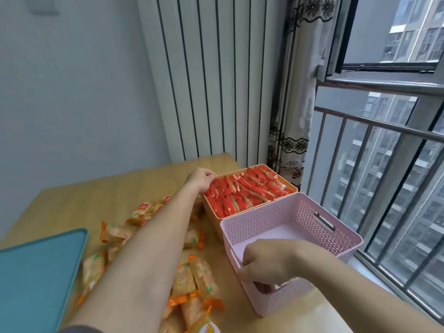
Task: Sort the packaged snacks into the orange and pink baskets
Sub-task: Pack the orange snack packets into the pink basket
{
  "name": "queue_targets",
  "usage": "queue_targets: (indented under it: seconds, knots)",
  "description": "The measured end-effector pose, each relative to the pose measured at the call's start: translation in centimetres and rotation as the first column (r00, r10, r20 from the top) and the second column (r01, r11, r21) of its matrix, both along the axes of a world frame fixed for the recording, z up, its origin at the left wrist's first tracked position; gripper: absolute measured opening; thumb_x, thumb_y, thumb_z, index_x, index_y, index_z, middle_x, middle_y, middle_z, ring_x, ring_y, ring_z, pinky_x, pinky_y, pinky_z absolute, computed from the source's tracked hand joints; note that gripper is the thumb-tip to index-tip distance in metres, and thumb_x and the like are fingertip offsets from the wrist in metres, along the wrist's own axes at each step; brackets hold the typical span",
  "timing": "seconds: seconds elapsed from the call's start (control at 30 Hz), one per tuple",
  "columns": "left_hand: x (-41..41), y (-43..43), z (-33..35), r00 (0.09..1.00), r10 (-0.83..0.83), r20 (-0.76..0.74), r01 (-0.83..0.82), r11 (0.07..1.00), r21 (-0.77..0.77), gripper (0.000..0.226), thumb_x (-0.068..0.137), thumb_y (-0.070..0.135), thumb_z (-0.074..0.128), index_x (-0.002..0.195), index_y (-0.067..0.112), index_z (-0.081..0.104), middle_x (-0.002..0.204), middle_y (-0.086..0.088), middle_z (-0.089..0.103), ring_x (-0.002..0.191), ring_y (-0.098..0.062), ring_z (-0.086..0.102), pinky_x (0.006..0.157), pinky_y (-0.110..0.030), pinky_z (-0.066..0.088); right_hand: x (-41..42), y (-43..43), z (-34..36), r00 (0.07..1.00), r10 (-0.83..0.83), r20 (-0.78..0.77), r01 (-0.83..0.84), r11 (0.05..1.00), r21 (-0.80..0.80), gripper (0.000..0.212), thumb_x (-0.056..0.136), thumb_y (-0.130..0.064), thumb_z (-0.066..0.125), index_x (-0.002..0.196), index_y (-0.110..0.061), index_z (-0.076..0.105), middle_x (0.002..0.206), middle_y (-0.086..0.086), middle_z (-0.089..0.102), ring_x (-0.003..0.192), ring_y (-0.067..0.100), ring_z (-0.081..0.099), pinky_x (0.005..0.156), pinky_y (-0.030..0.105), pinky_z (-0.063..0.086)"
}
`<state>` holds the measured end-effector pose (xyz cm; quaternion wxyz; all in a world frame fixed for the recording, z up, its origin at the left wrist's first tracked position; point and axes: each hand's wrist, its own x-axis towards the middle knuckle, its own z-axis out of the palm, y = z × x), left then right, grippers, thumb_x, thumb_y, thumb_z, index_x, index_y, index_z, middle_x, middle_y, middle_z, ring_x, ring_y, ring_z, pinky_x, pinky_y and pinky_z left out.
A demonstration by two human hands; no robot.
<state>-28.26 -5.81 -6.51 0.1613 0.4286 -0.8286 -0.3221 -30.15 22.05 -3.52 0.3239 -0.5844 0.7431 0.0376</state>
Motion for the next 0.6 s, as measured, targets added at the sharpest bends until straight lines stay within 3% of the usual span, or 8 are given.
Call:
queue_targets:
  seconds: [0.07,0.13,0.23,0.33,0.43,0.53,0.6]
  knots:
    - [1.1,0.8,0.8,0.999,0.023,-0.049,-0.023,1.0,0.006,0.039,0.106,0.03,0.048,0.14,0.013,0.056,0.142,-0.009,0.059,0.126,-0.026,0.057,0.104,-0.035,0.043,0.4,0.0,0.2,0.999,-0.019,-0.036,0.019,1.0,0.007,0.041,0.093,-0.041,0.044,0.079,-0.011,0.068,0.085,0.011,0.073,0.073,0.024,0.061,0.063,0.032,0.044]
    - [3.6,1.9,1.8,0.996,0.046,-0.081,-0.049,0.998,-0.029,0.047,0.104,0.034,0.051,0.147,0.013,0.048,0.146,-0.009,0.056,0.131,-0.027,0.054,0.109,-0.036,0.042,1.0,0.4,0.8,0.989,0.002,-0.145,-0.007,1.0,-0.03,0.043,0.094,-0.043,0.046,0.093,-0.011,0.074,0.092,0.005,0.076,0.081,0.021,0.067,0.069,0.032,0.051]
    - [8.7,4.8,3.4,0.992,0.006,-0.123,-0.02,0.993,-0.115,0.043,0.1,0.033,0.058,0.14,0.019,0.055,0.135,-0.003,0.063,0.121,-0.021,0.06,0.099,-0.028,0.044,2.0,1.2,2.2,0.916,-0.02,-0.401,-0.099,0.957,-0.274,0.035,0.096,-0.047,0.052,0.106,-0.02,0.072,0.103,-0.001,0.073,0.095,0.023,0.067,0.077,0.035,0.056]
    - [14.4,9.0,4.4,0.993,-0.084,-0.084,0.069,0.984,-0.167,0.029,0.096,0.03,0.063,0.124,0.023,0.066,0.113,0.006,0.068,0.104,-0.016,0.064,0.087,-0.027,0.048,3.5,1.7,3.1,0.959,-0.079,-0.272,-0.078,0.851,-0.52,0.012,0.094,-0.03,0.056,0.089,-0.025,0.065,0.09,-0.004,0.067,0.085,0.023,0.063,0.07,0.035,0.054]
    - [18.9,13.6,4.6,0.984,-0.177,0.011,0.176,0.963,-0.204,0.011,0.092,0.028,0.068,0.101,0.025,0.073,0.097,0.01,0.069,0.089,-0.01,0.063,0.08,-0.026,0.047,5.6,2.0,2.3,0.974,-0.04,-0.223,-0.072,0.878,-0.474,0.016,0.092,-0.023,0.056,0.096,-0.019,0.071,0.095,0.002,0.071,0.088,0.026,0.064,0.077,0.038,0.055]
    - [23.5,18.4,3.6,0.968,-0.222,0.119,0.247,0.926,-0.284,0.003,0.086,0.03,0.071,0.084,0.028,0.069,0.084,0.011,0.064,0.076,-0.007,0.059,0.074,-0.03,0.049,8.5,3.1,-0.2,0.941,-0.026,-0.337,-0.093,0.938,-0.333,0.025,0.092,-0.031,0.058,0.105,-0.015,0.071,0.098,0.008,0.071,0.09,0.029,0.066,0.07,0.036,0.055]
    - [26.1,21.2,2.5,0.938,-0.266,0.222,0.323,0.903,-0.282,0.006,0.086,0.029,0.067,0.084,0.033,0.064,0.088,0.011,0.061,0.081,-0.01,0.058,0.08,-0.033,0.051,10.0,3.9,-1.6,0.913,-0.061,-0.403,-0.087,0.937,-0.338,0.036,0.093,-0.043,0.057,0.113,-0.014,0.066,0.107,0.009,0.069,0.097,0.031,0.066,0.07,0.034,0.051]
